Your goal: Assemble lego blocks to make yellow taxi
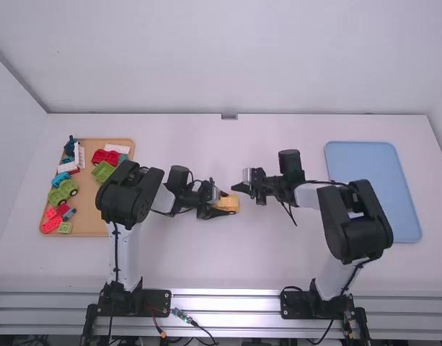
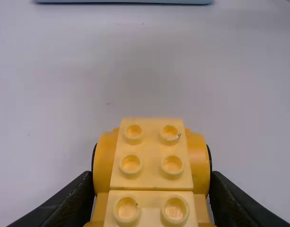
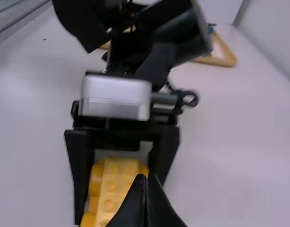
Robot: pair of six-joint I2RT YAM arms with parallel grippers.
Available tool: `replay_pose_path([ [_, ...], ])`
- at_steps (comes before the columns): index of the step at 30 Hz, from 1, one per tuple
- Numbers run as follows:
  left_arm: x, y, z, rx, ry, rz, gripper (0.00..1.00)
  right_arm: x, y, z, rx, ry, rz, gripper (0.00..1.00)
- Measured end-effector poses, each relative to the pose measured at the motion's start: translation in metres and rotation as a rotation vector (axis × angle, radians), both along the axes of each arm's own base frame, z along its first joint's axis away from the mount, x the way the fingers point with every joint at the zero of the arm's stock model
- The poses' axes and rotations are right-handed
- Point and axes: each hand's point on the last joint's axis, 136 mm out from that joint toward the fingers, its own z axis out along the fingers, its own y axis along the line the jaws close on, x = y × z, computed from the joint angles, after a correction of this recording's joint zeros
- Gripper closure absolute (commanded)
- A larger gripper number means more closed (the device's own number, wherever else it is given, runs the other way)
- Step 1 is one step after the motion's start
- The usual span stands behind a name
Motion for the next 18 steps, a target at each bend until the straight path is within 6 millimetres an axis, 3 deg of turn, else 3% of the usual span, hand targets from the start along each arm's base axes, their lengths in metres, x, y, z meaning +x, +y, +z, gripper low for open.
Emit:
replay_pose_path([
  [2, 0.0, 0.0, 0.0, 0.0, 0.0, 0.0, 0.76, 0.009, -0.008, 0.009, -0.032, 0.024, -0.075, 1.0],
  [6, 0.0, 0.0, 0.0, 0.0, 0.0, 0.0, 0.68, 0.016, -0.028, 0.004, -0.128, 0.131, -0.215, 0.96],
  [7, 0.0, 0.0, 0.0, 0.0, 0.0, 0.0, 0.67, 0.017, -0.033, 0.001, -0.153, 0.152, -0.246, 0.74],
  [9, 0.0, 0.0, 0.0, 0.0, 0.0, 0.0, 0.65, 0.019, -0.044, -0.004, -0.193, 0.192, -0.298, 0.55],
  [11, 0.0, 0.0, 0.0, 0.0, 0.0, 0.0, 0.62, 0.022, -0.056, -0.009, -0.236, 0.218, -0.354, 0.46],
  [13, 0.0, 0.0, 0.0, 0.0, -0.001, 0.001, 0.62, 0.024, -0.064, -0.012, -0.256, 0.228, -0.387, 0.44],
  [18, 0.001, 0.0, 0.0, 0.003, 0.0, 0.003, 0.58, 0.031, -0.079, -0.015, -0.281, 0.238, -0.45, 0.04],
])
